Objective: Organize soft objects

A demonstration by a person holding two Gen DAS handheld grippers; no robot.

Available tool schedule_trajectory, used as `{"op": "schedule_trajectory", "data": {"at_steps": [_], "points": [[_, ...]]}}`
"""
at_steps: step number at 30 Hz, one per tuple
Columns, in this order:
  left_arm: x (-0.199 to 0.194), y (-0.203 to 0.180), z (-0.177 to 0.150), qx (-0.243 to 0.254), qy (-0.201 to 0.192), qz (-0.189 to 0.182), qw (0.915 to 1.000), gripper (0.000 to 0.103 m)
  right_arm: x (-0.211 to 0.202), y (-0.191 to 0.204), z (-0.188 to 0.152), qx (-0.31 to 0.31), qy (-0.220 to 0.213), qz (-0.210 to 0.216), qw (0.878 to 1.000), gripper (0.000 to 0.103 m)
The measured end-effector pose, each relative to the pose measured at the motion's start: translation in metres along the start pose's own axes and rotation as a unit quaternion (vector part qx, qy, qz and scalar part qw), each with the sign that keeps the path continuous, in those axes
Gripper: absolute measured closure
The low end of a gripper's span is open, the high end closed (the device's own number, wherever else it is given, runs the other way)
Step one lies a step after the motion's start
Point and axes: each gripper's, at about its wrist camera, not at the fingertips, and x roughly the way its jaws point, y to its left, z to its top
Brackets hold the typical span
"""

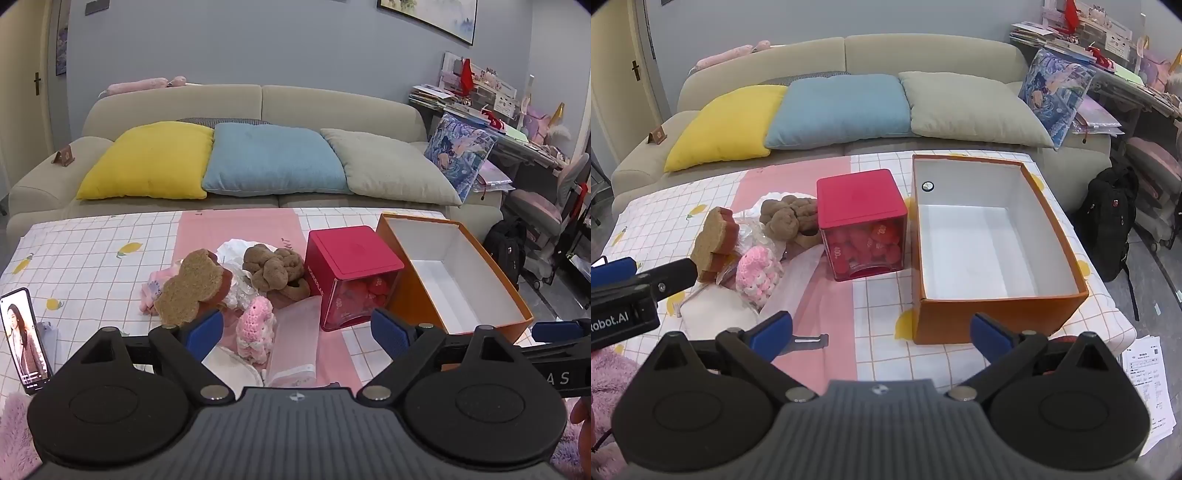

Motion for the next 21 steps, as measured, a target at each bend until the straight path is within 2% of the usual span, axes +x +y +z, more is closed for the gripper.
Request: {"op": "schedule_trajectory", "data": {"at_steps": [21], "points": [[0.0043, -0.0019, -0.0036, 0.007, 0.011, -0.007, 0.9999, 0.000, 0.0064, 0.0012, 0.0004, 0.000, 0.014, 0.000, 1.000, 0.003]]}}
